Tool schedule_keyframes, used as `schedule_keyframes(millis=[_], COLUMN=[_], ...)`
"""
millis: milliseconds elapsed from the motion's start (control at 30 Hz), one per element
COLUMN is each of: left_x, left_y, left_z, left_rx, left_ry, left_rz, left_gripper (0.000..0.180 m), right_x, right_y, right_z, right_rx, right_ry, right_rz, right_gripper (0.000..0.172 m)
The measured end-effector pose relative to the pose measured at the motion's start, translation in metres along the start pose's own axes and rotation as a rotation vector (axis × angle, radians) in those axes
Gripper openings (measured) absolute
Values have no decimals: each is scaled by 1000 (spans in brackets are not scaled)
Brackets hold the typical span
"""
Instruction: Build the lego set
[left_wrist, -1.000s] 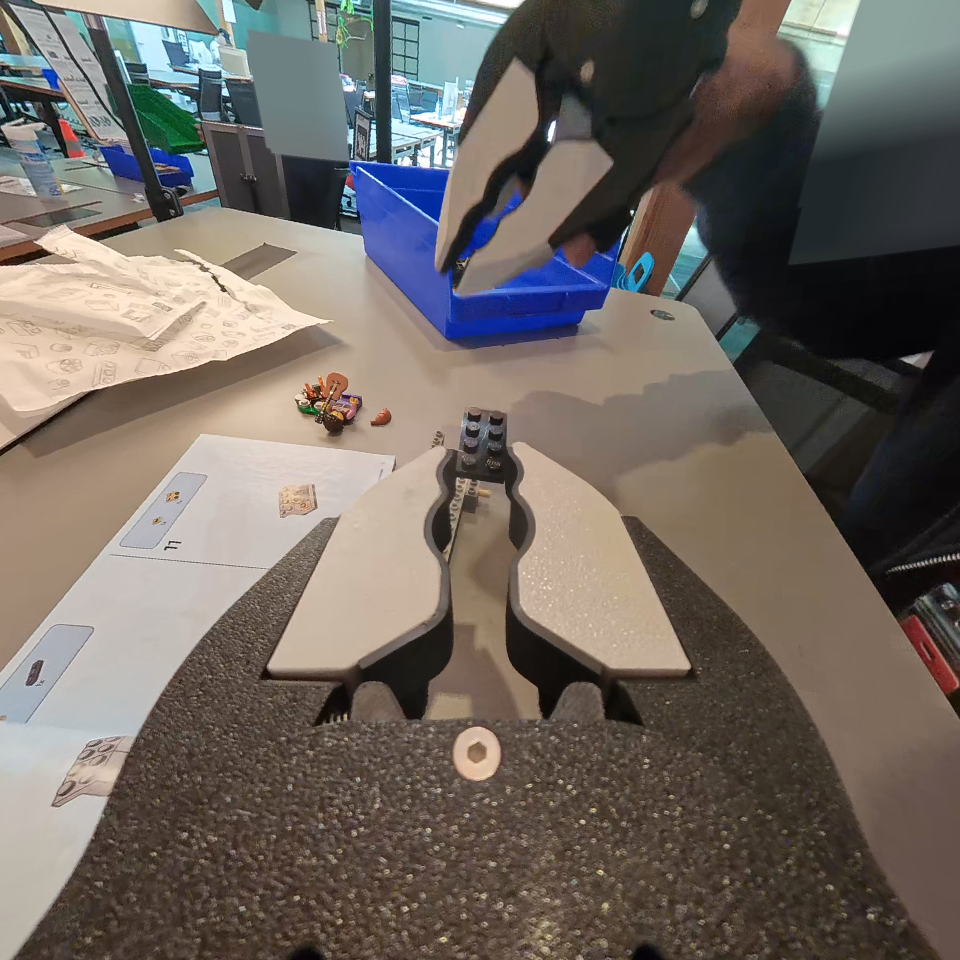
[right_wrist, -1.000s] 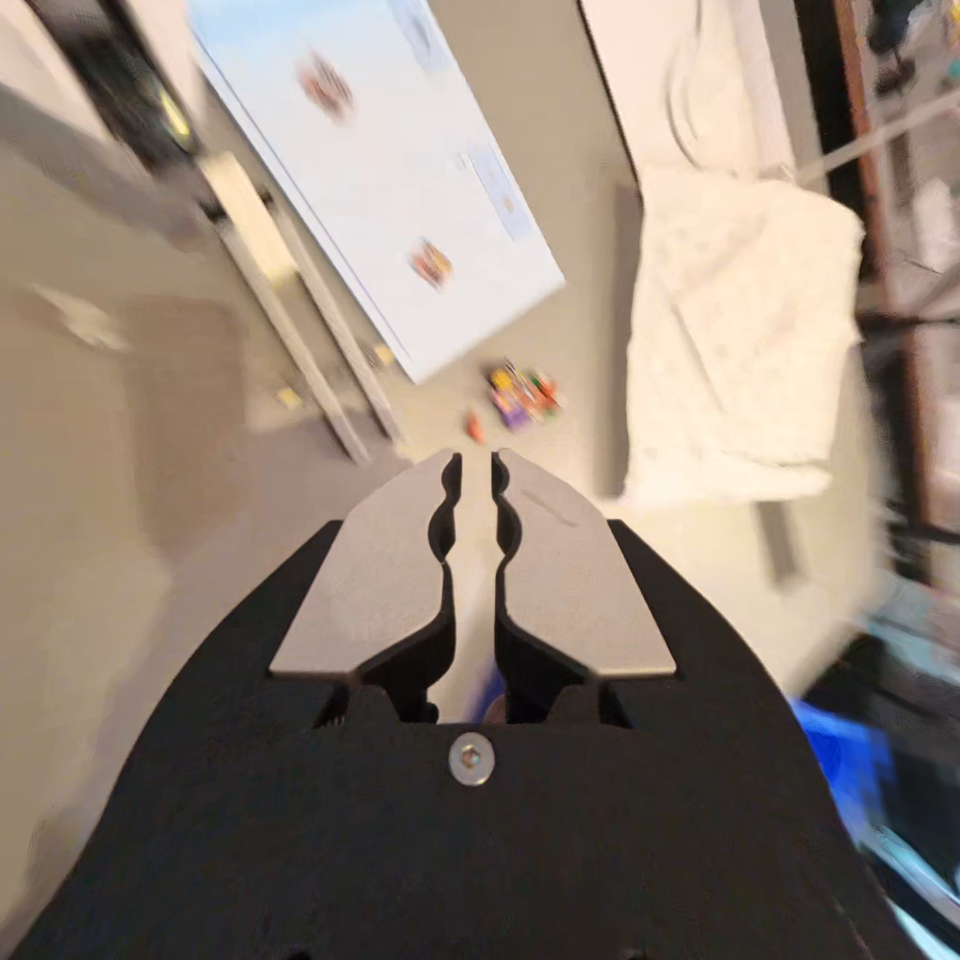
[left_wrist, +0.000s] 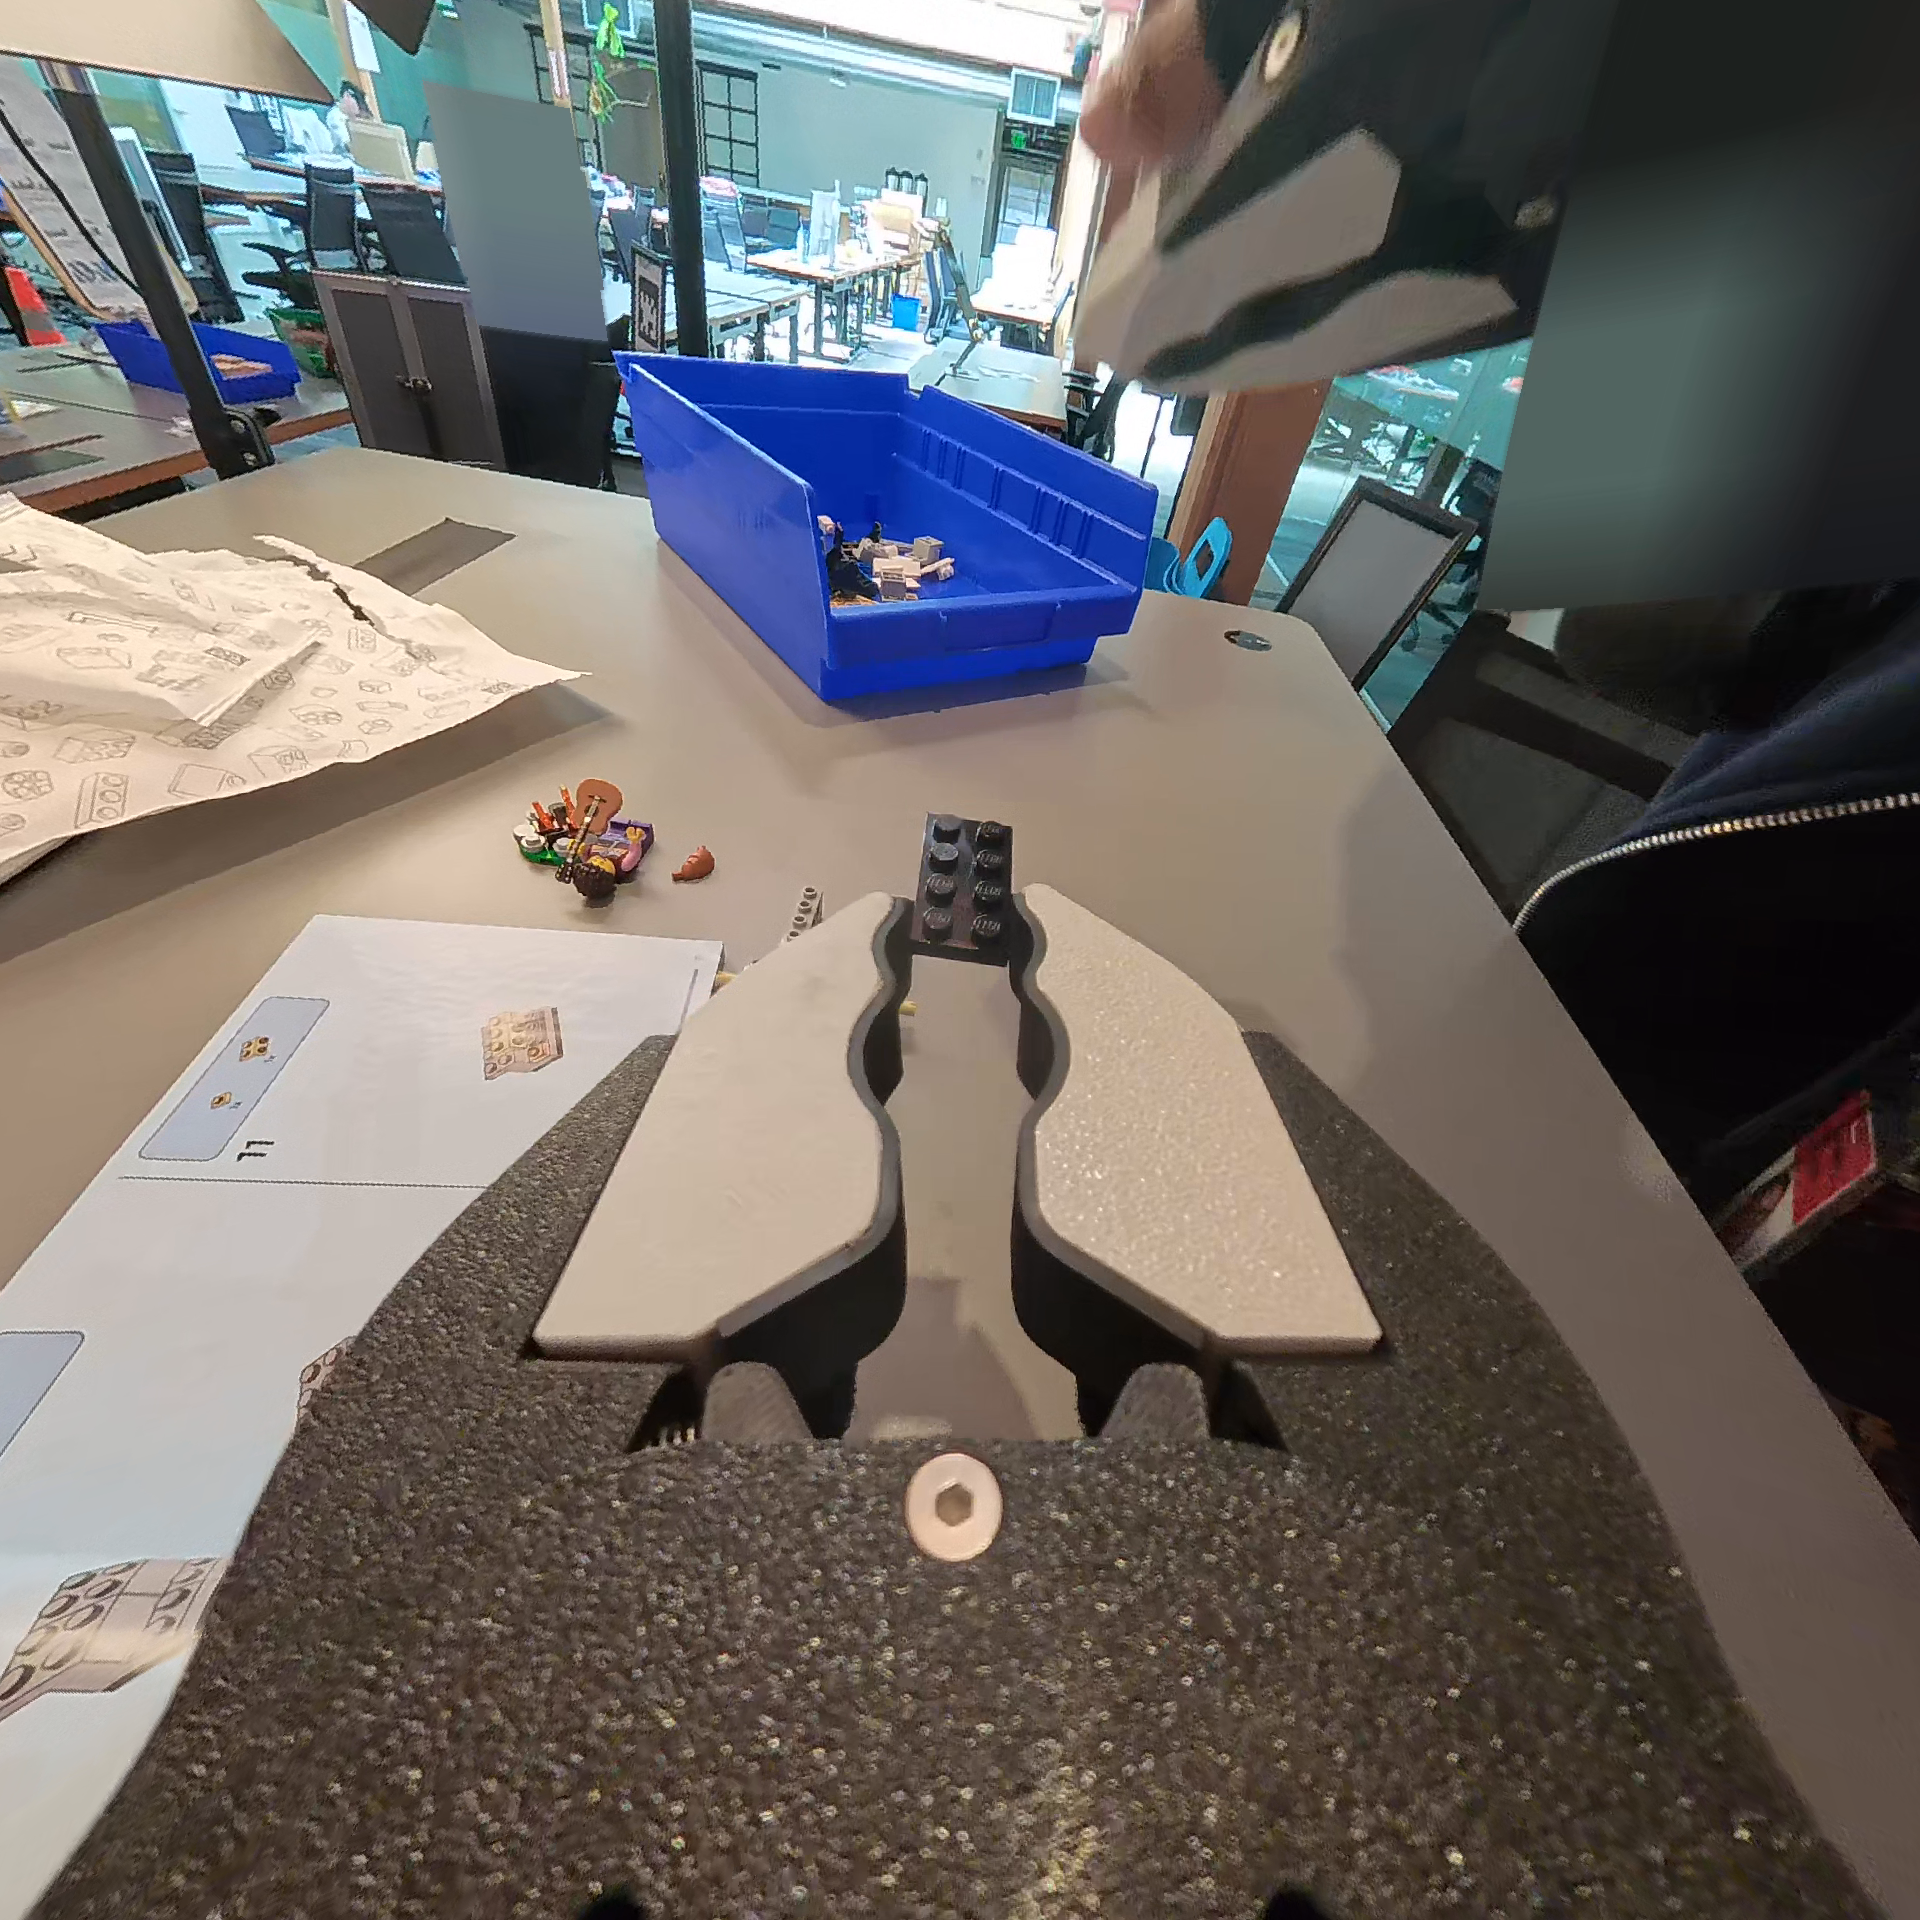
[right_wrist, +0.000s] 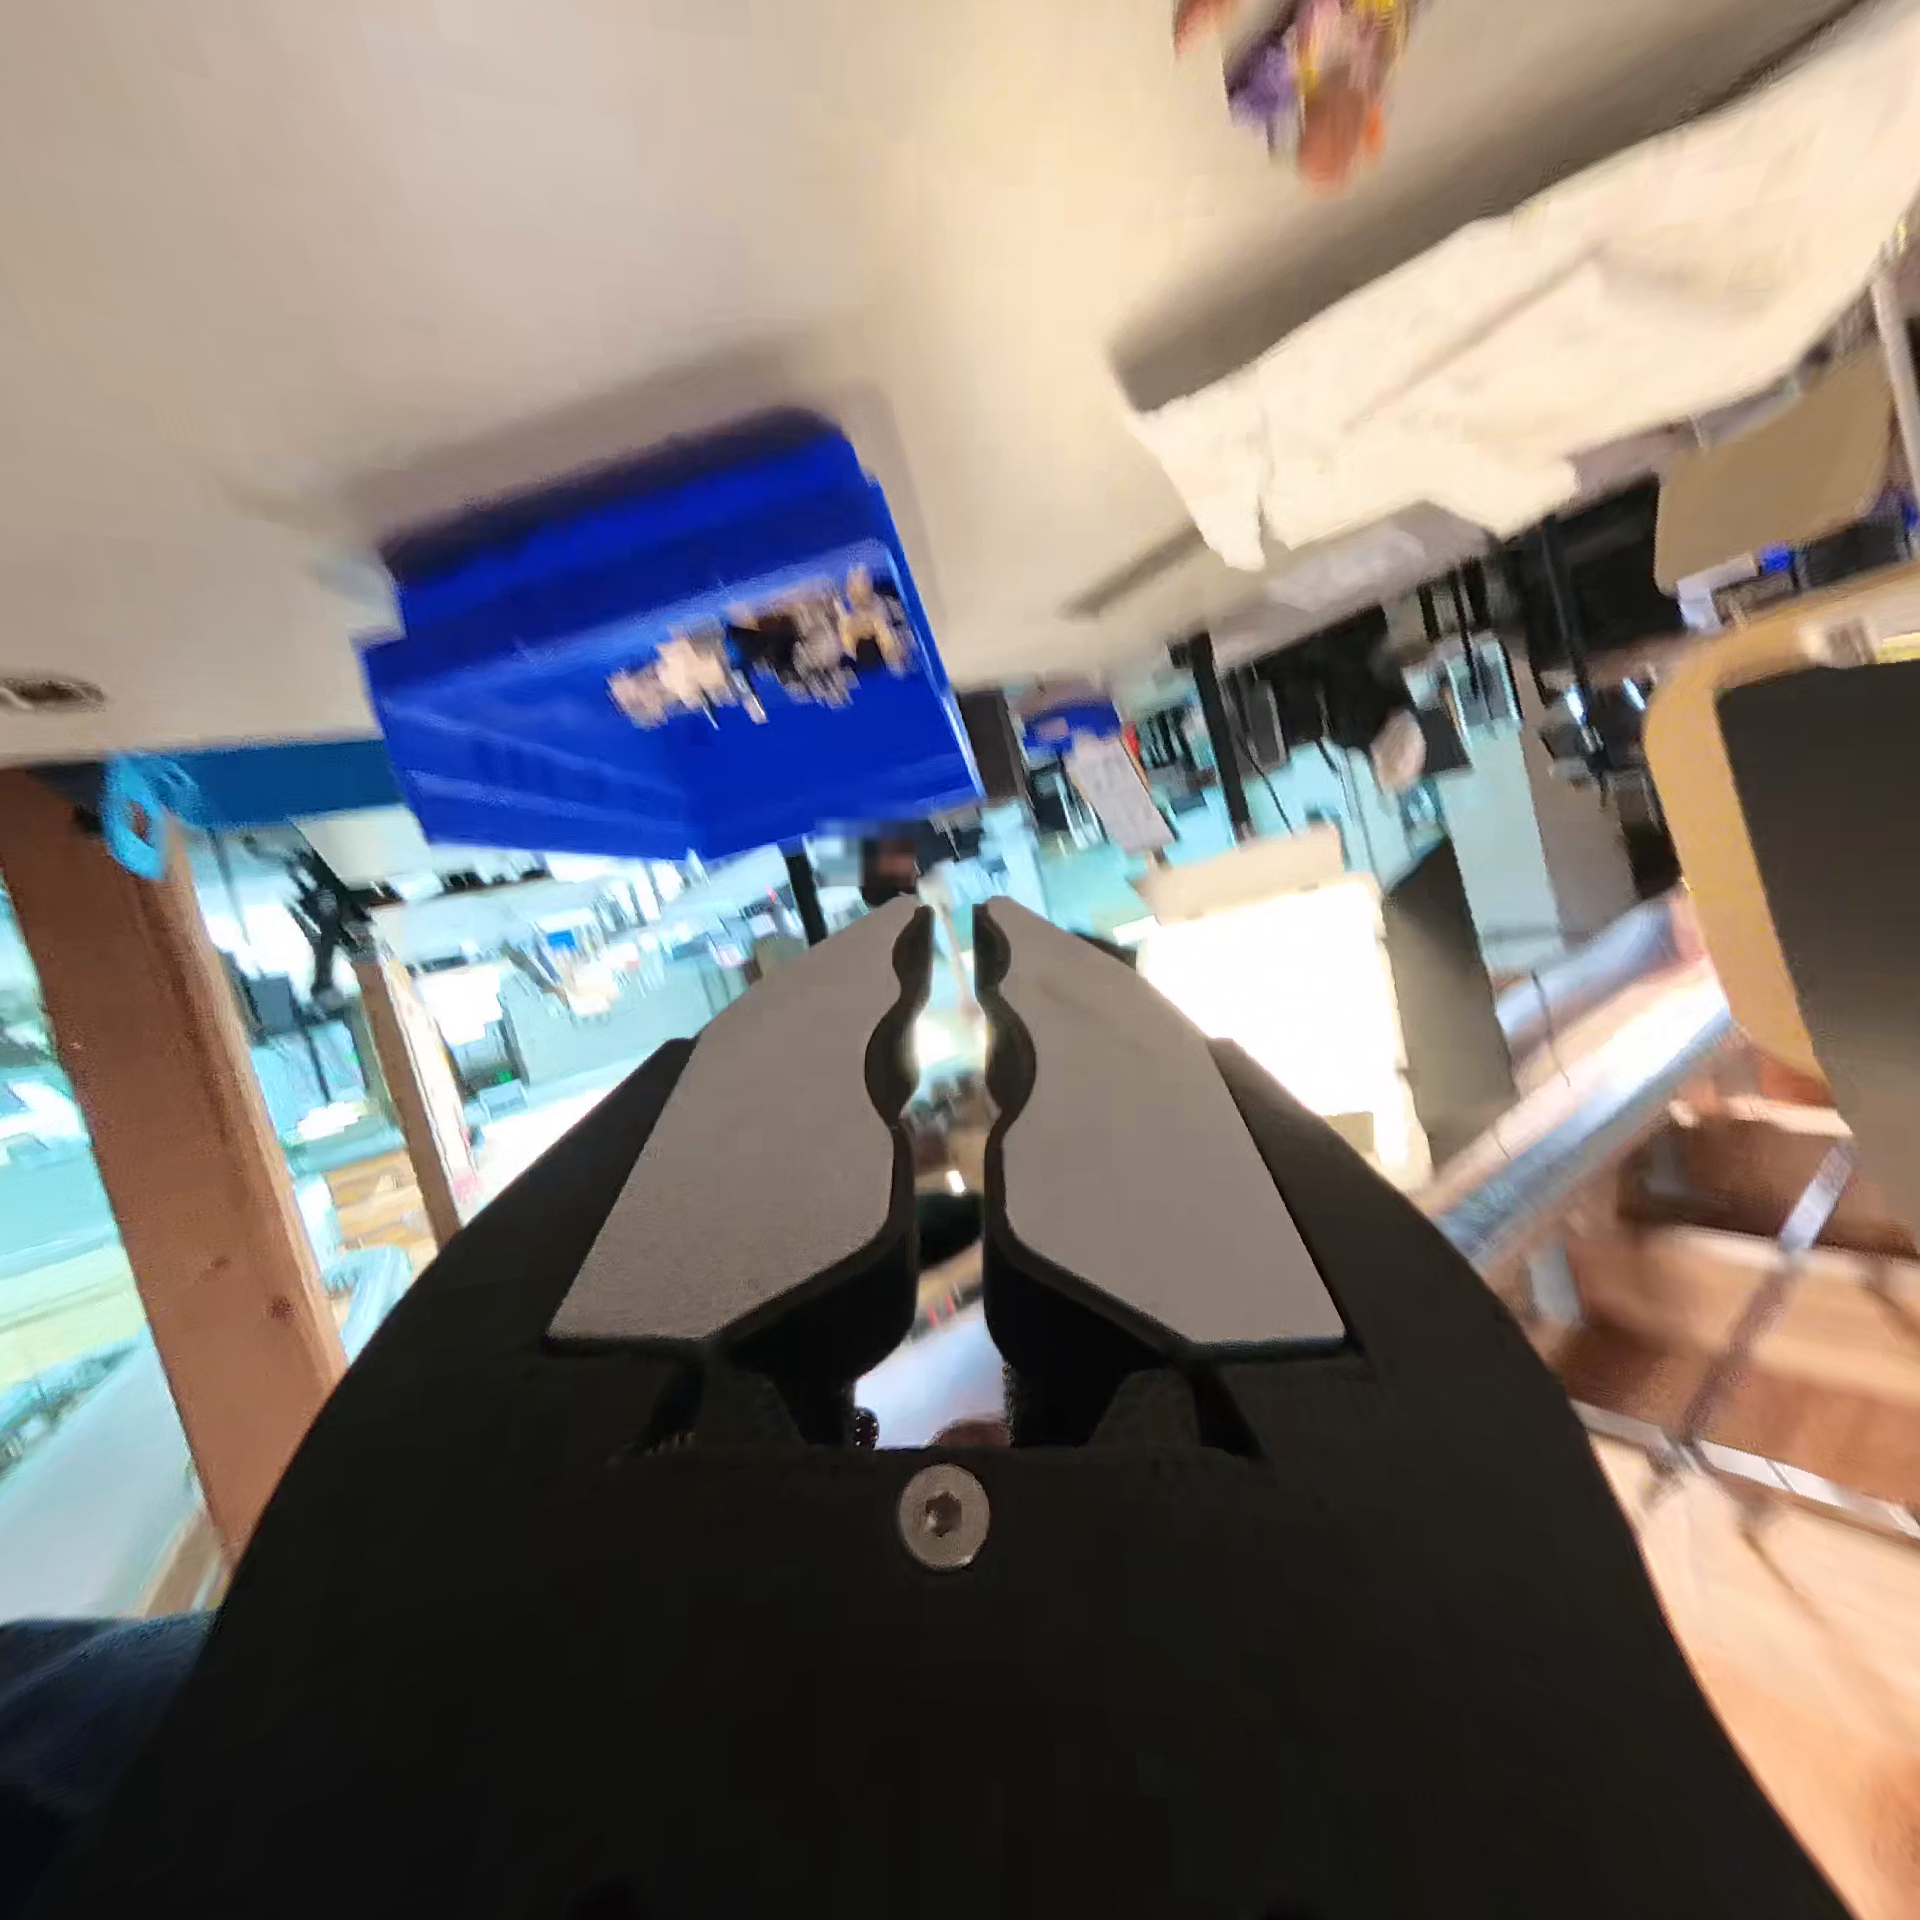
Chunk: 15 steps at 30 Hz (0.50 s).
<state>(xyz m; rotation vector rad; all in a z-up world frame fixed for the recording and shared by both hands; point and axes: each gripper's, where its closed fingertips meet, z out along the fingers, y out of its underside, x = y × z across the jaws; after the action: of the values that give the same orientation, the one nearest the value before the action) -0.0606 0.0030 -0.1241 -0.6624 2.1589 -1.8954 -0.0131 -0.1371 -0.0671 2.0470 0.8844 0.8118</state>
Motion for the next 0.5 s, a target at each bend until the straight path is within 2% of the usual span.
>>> schedule_keyframes(millis=[100, 200, 267, 333, 400, 500], left_x=[0, 1, 0, -1, -3, -2], left_y=[9, 20, 26, 31, 34, 40], left_z=[-3, -6, -9, -11, -13, -12], left_rx=[-52, -124, -160, -189, -205, -242], left_ry=[1, -2, -7, -11, -14, -6], left_rz=[10, 43, 58, 61, 54, 64], left_gripper=[17, 17, 17, 17, 17, 17], right_x=[-17, -16, 0, 18, 37, 64], right_y=[-70, -154, -187, -196, -190, -169], right_z=[19, 12, -2, -18, -29, -41], right_rx=[340, 878, 1234, 1542, 1771, 1934], right_ry=[-171, -373, -477, -552, -518, -434], right_rz=[142, 410, 656, 878, 1047, 1173], right_gripper=[11, 16, 17, 22, 24, 25])
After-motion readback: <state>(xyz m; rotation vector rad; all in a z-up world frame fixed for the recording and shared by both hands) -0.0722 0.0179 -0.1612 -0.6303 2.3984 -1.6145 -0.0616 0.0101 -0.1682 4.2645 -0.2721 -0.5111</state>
